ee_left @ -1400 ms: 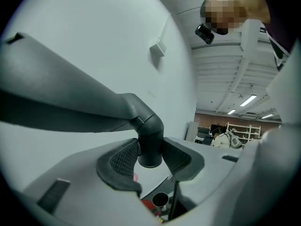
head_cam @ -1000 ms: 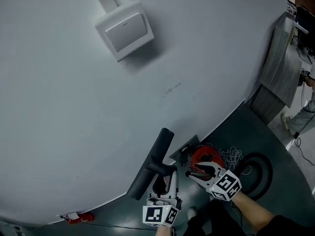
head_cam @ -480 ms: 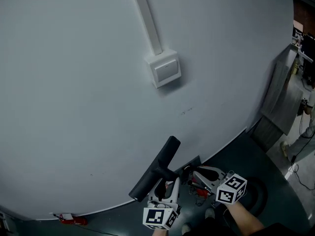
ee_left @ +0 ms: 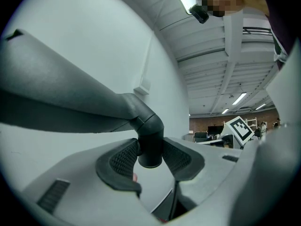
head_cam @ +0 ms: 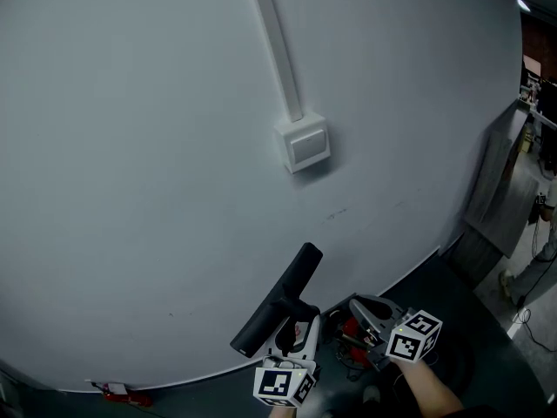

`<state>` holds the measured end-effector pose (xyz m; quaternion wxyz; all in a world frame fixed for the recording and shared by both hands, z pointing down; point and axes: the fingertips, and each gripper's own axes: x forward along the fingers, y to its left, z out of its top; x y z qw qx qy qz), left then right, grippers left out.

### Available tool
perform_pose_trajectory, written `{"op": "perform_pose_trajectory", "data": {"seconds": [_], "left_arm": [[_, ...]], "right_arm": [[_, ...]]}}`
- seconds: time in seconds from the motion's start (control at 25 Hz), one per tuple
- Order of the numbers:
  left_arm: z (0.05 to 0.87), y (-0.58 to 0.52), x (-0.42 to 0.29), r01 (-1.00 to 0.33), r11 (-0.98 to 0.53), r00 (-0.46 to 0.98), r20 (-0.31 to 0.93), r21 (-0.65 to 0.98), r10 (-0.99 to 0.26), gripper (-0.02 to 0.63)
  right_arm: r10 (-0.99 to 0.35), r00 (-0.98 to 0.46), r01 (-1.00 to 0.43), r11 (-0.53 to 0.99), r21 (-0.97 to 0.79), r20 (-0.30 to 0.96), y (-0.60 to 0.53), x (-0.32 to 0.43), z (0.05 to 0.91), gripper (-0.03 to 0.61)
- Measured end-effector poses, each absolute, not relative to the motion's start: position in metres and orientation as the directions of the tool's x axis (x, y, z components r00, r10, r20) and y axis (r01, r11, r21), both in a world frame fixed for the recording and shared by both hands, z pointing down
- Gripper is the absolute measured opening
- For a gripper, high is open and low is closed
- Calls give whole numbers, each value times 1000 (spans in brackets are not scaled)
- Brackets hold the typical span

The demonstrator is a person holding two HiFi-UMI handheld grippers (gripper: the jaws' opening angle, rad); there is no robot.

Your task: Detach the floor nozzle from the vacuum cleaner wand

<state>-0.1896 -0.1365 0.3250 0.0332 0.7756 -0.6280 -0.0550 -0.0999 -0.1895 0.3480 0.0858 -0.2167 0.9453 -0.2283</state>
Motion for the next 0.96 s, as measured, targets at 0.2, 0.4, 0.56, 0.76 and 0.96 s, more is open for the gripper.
{"op": "perform_pose_trajectory", "data": {"seconds": [0.2, 0.4, 0.56, 0.76, 0.96], "left_arm": [[320, -140, -189, -969, -220, 216, -54, 108, -975, 167], [319, -139, -190, -970, -219, 215, -48, 109, -975, 167], [316, -143, -191, -969, -224, 219, -55, 105, -974, 167], [320, -146, -194, -967, -219, 215, -44, 132, -976, 167], [322, -152, -197, -967, -218, 214, -44, 131, -976, 167]], "right_arm": [[-458, -886, -374, 803, -465, -78, -191, -100, 341, 17], [-461, -883, -369, 801, -472, -91, -191, -99, 337, 17], [-457, -885, -367, 805, -466, -91, -193, -102, 336, 17], [-458, -885, -370, 803, -467, -86, -197, -103, 338, 17], [-454, -887, -367, 807, -462, -88, -202, -105, 340, 17]]}}
